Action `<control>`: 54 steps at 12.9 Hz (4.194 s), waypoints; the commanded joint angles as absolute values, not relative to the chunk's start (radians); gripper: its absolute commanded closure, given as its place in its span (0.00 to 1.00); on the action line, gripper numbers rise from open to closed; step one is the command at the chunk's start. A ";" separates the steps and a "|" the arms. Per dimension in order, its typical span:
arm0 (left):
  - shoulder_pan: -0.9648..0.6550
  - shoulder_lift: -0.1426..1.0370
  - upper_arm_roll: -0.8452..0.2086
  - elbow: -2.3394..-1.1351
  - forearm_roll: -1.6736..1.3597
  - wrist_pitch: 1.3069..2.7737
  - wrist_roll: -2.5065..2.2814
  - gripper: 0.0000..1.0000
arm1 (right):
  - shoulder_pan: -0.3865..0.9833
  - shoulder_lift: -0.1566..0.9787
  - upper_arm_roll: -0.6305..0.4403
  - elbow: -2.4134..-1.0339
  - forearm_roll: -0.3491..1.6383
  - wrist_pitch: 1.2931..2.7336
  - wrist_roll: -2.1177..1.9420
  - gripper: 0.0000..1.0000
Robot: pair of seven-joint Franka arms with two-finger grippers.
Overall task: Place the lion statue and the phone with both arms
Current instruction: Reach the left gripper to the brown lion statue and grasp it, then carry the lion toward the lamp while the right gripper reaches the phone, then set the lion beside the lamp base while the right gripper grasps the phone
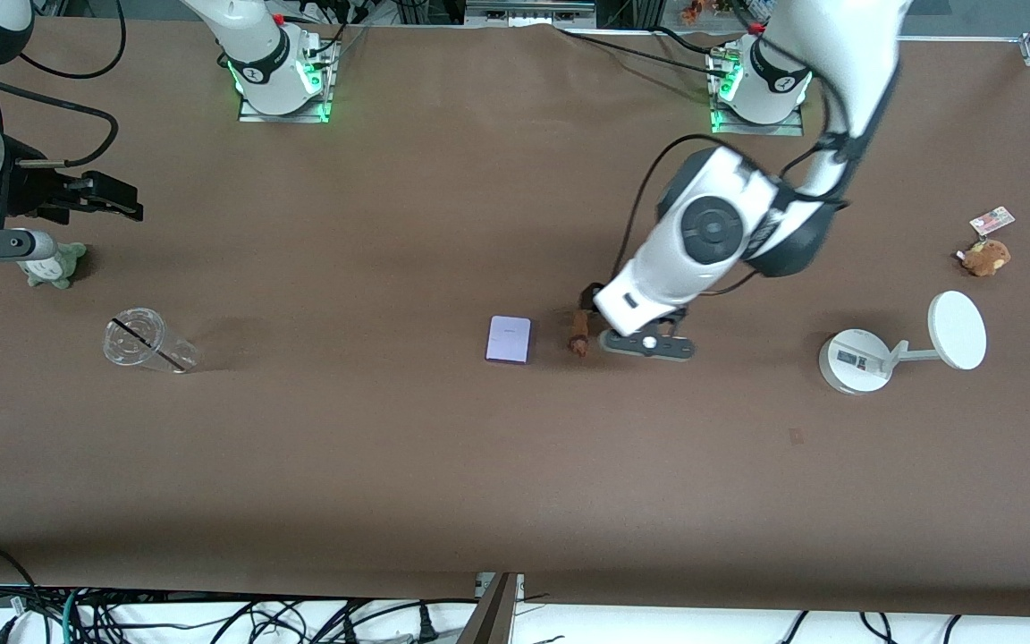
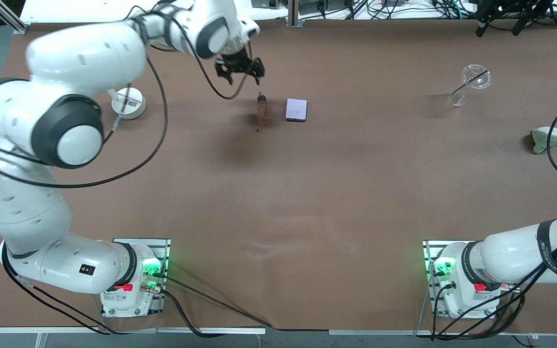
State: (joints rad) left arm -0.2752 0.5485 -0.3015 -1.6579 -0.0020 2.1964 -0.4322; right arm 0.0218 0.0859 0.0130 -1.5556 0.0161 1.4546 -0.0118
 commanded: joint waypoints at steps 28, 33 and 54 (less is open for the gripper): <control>0.090 0.489 -0.256 -1.652 0.153 1.953 -0.075 1.00 | 0.187 0.149 0.023 -1.487 0.037 1.505 0.178 0.00; 0.164 0.534 -0.261 -1.703 0.144 1.986 -0.034 1.00 | 0.340 0.270 0.023 -1.439 0.058 1.635 0.409 0.00; 0.170 0.422 -0.267 -1.758 0.156 2.053 -0.041 0.00 | 0.658 0.920 0.023 -1.204 0.052 2.236 0.723 0.00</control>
State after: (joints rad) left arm 0.1649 0.5225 -0.2556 -1.7512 0.1410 2.1133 -0.0513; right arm 0.6373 0.8871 0.0308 -1.2429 0.0464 2.2248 0.7122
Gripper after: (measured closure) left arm 0.035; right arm 0.000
